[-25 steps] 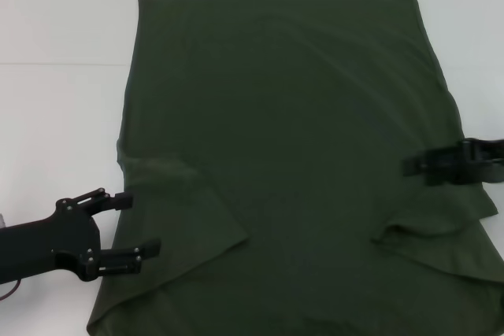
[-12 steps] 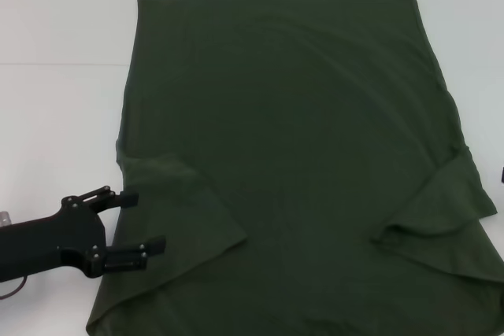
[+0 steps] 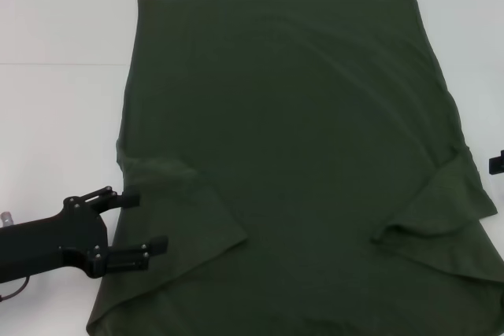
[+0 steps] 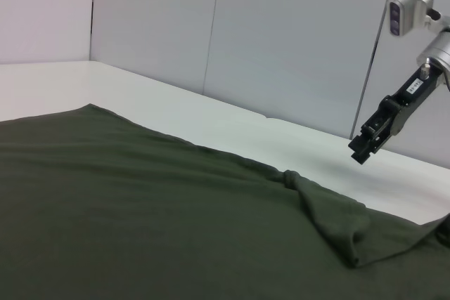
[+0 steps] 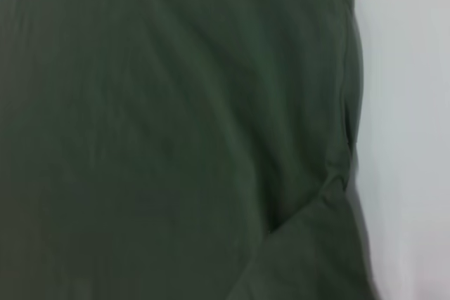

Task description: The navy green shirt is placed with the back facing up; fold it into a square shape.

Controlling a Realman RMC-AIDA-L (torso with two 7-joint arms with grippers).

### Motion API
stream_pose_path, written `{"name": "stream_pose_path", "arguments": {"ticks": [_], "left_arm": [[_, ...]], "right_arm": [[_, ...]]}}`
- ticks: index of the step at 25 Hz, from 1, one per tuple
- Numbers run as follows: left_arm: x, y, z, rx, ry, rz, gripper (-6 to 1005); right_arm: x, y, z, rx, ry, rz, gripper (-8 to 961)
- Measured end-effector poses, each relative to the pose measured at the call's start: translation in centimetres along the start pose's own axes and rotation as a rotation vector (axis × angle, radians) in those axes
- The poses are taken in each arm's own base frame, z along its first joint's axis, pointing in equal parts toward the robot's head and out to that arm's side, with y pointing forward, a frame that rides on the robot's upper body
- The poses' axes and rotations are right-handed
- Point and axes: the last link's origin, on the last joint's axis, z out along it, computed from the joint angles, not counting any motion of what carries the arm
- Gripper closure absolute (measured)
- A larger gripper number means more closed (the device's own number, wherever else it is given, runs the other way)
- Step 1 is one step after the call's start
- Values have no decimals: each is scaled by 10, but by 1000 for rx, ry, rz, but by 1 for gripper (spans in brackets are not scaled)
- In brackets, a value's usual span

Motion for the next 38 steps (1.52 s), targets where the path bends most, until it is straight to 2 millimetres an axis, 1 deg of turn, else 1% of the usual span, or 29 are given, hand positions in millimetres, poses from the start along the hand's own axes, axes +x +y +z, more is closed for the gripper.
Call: {"name": "stream_pose_path", "arguments": {"ticks": [9,20,28,38], "left_arm": [[-2,1,1,-3,6,-13,65],[1,-1,4,-3,3,-4,65],[1,-1,4,-1,2,-4,65],[1,-3,5,1,-5,2,66]], "right_arm": [[-8,1,9,95,0,-91,255],[-3,15,31,111,24,-148,259],[2,16,42,121,45,-162,261],[2,17,47,131,45,-175,260]]}}
